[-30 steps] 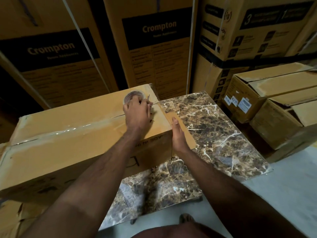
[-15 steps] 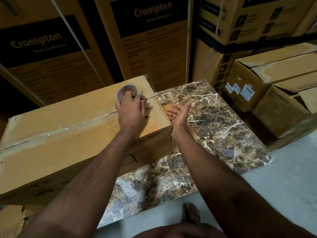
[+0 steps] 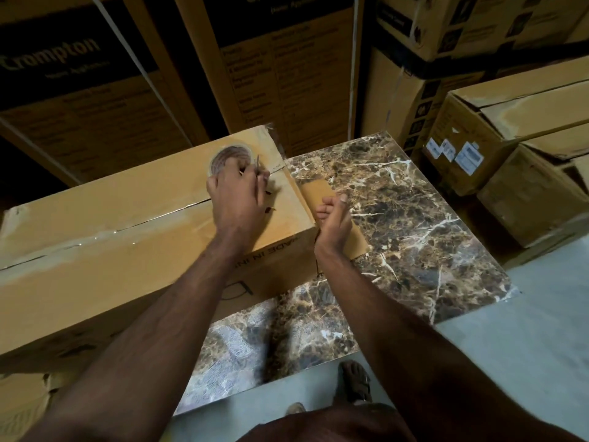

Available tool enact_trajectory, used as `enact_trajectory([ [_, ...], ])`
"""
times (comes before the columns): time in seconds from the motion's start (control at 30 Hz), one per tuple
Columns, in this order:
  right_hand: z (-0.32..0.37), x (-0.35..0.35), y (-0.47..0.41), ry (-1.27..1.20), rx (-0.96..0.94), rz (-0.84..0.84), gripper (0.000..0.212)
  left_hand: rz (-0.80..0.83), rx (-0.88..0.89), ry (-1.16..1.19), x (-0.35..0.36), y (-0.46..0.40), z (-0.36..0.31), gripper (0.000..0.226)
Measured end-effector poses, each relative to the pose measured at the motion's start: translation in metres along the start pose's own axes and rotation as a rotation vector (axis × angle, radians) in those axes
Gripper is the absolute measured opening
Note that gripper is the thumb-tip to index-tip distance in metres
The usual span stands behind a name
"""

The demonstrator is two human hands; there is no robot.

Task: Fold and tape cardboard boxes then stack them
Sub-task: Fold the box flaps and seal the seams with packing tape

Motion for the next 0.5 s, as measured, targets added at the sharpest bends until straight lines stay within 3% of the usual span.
enact_trajectory([
  [0.1,0.027,0.001,0.010,-0.025,-0.349,0.070,0.045,-0.024,0.011,0.031,-0.005,-0.009,-0.005,0.032],
  [0.2,0.028,0.011,0.026,0.134,-0.625,0.213,0.063,-0.032,-0.001,0.012,-0.006,-0.008,0.002,0.033],
  [0.3,0.019,0.009,0.024,0.264,-0.715,0.181,0.081,-0.010,0.007,0.010,0.000,-0.005,-0.001,0.035],
  [0.5,0.013,0.013,0.030,0.381,-0.843,0.169,0.090,0.004,-0.010,-0.018,0.002,0.002,0.012,0.035],
])
Point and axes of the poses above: each hand's wrist, its own y-axis away from the middle knuckle, its own x-axis out of the palm, z = x × y, the point moved 4 cm from there along -y, towards the middle knuckle, and after that the axes turned 5 degrees about y, right-handed, at the moved point
